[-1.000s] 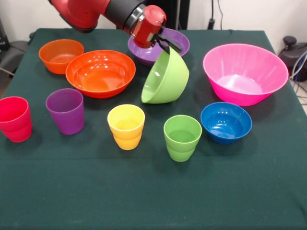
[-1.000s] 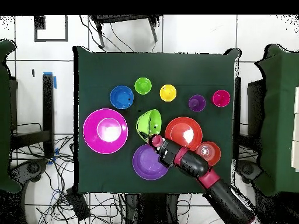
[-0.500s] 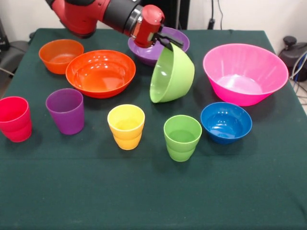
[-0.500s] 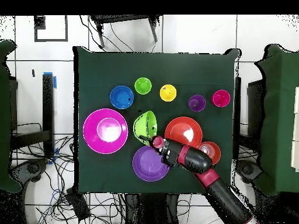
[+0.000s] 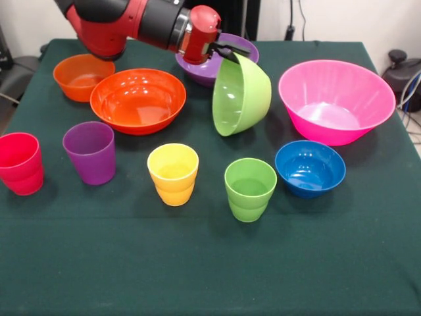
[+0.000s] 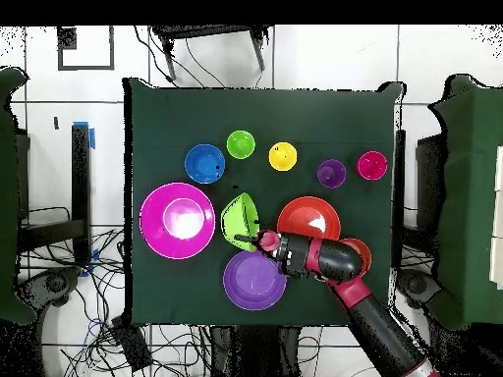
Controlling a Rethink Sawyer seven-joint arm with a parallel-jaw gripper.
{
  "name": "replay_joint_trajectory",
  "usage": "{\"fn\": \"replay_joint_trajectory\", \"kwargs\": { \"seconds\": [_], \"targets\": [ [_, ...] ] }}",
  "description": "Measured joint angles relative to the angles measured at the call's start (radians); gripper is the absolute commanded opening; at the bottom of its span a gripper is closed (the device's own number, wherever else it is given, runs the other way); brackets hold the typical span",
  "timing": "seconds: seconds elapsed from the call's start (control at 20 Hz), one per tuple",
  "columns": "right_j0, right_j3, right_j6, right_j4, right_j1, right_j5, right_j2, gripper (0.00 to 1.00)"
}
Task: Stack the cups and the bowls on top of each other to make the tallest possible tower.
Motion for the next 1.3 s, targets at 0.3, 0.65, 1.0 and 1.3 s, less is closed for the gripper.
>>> {"fn": "replay_joint_trajectory", "kwargs": {
  "seconds": [0.3,0.65,1.0,1.3],
  "targets": [
    [0.0,-0.013,0.0,0.011,0.0,0.032,0.001,0.0],
    [0.0,-0.013,0.0,0.01,0.0,0.032,0.002,0.0],
    [0.0,-0.014,0.0,0.01,-0.002,0.032,0.008,0.0],
    [0.001,-0.015,0.0,0.01,-0.009,0.033,0.019,0.0]
  ]
}}
